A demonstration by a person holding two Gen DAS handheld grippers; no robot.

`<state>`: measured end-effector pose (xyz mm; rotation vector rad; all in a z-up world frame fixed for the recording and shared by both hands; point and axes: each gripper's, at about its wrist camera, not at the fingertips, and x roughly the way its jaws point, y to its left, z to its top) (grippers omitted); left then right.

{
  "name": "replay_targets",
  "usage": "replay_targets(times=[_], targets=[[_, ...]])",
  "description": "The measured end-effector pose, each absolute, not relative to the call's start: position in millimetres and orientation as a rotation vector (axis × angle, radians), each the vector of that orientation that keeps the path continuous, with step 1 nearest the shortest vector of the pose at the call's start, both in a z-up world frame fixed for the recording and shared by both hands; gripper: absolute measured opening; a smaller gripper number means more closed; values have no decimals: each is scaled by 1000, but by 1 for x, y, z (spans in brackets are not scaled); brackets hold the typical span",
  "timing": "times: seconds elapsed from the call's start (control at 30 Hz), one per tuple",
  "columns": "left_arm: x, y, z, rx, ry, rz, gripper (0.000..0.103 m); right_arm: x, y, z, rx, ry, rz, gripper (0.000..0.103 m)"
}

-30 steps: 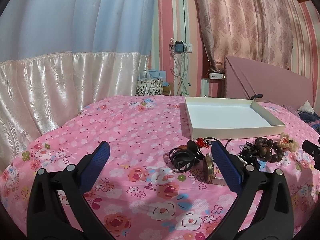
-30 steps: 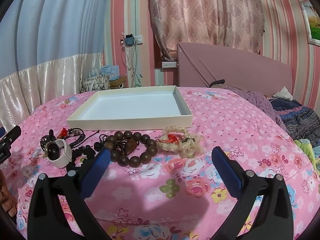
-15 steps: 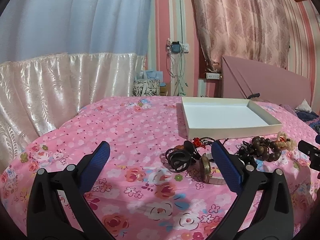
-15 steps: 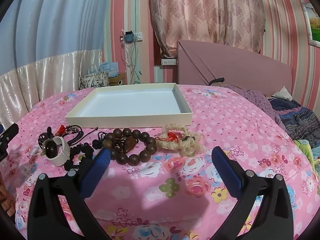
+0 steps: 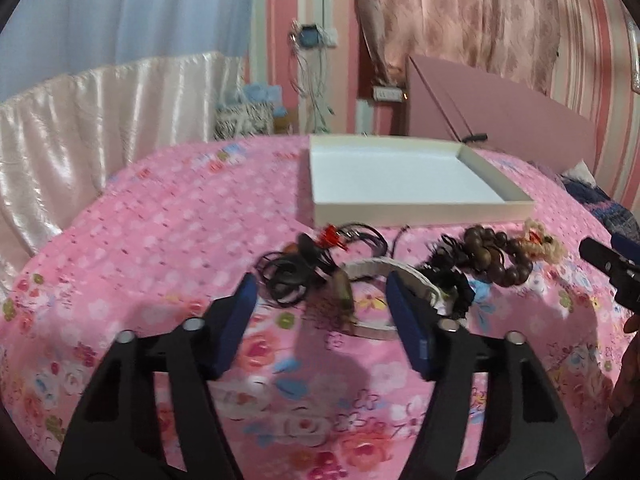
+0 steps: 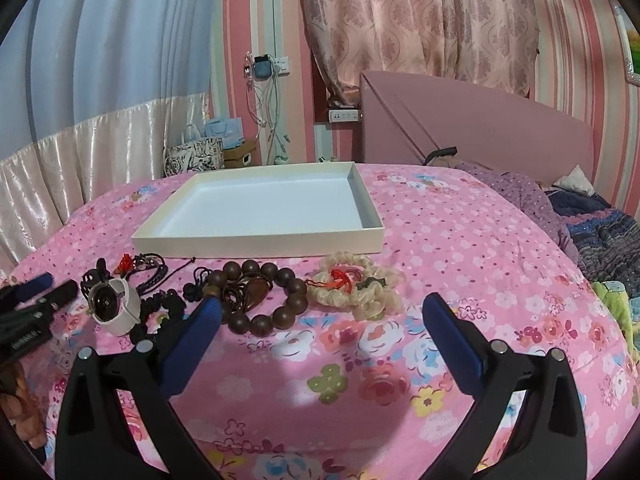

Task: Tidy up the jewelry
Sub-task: 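Grasp the gold-faced white-band watch with the left gripper while the right grasps the wooden bead bracelet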

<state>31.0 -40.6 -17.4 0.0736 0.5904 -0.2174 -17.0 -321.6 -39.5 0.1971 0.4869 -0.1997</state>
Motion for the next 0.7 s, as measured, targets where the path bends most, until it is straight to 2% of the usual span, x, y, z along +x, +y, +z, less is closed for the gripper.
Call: replay_targets(times=[0.03,0.1,0.13,0.3,0.4,0.5,0.6,0.67,0.7], targets=[[33,-43,-19,76,602,-219,56,-15,-322,-39,195,491,-193,100],[40,-48,-24,71,634,-221,43,-11,-322,-40,195,502,-179,97],[43,-50,-26,65,648,-221,41,-8,-322,-42,196,514,-174,95],[55,-64,-38,84,710,-238,17,7,-324,-56,223,591,-143,76],[60,-64,-42,78,733,-237,12,15,-323,-63,227,631,-139,67],[63,-67,-45,79,747,-236,12,26,-325,-66,244,657,-142,66],[66,-69,-46,78,757,-241,12,40,-325,-68,256,680,-147,58],[69,-68,-47,66,768,-244,12,53,-325,-72,257,716,-159,47],[71,-68,-47,65,775,-245,12,56,-326,-74,261,730,-162,47]])
